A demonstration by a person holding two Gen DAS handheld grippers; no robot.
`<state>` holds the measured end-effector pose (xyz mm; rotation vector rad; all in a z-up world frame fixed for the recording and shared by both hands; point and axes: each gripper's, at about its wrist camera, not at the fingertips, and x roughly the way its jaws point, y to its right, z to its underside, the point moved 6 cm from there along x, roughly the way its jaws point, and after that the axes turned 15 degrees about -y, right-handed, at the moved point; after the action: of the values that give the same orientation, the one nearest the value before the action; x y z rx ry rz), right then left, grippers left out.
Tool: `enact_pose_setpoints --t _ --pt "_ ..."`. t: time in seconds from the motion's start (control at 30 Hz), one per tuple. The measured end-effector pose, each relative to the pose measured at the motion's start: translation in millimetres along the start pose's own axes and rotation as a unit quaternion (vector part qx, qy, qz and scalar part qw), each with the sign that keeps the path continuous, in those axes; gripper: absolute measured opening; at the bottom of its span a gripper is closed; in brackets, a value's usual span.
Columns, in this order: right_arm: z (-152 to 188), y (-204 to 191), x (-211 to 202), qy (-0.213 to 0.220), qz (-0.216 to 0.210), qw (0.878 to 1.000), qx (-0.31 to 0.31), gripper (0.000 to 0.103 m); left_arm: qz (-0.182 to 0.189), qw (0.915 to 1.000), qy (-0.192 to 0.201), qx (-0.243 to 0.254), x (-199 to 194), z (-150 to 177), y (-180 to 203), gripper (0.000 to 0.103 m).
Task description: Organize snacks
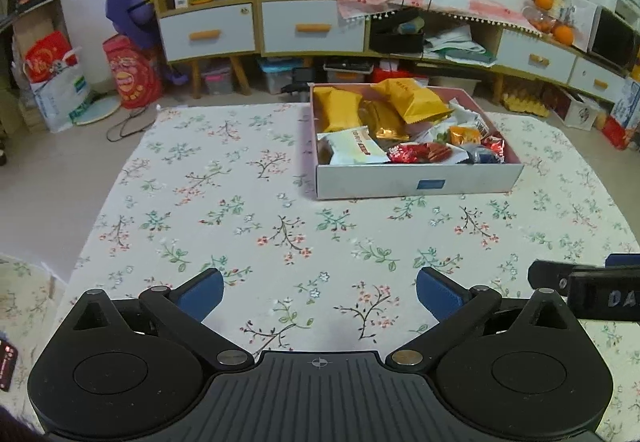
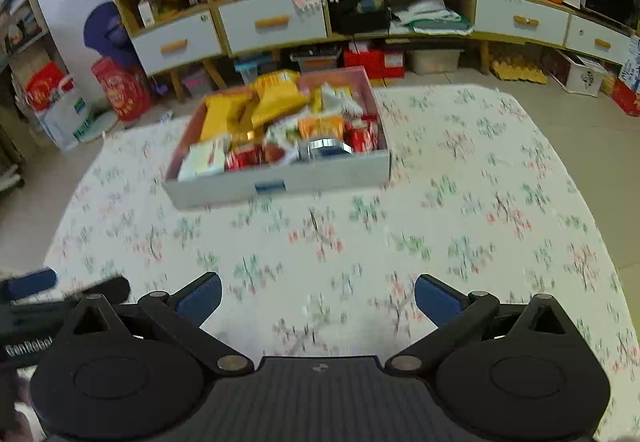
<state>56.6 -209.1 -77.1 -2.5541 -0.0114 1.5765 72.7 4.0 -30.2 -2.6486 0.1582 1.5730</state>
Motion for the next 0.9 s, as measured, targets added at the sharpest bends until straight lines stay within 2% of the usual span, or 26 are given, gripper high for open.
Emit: enact_pose_setpoints --t 0.17,0.9 --pt "6.5 -3.9 2.9 0.001 0.029 0.999 -0.017 0.078 0.005 1.0000 0.002 -0.002 -3.4 0.4 0.0 0.103" --pt "7.9 -10.9 10.1 -0.012 0.029 0.999 -0.026 0.078 0.010 0.9995 -0.026 -0.013 1.9 6.1 -4.3 0.103"
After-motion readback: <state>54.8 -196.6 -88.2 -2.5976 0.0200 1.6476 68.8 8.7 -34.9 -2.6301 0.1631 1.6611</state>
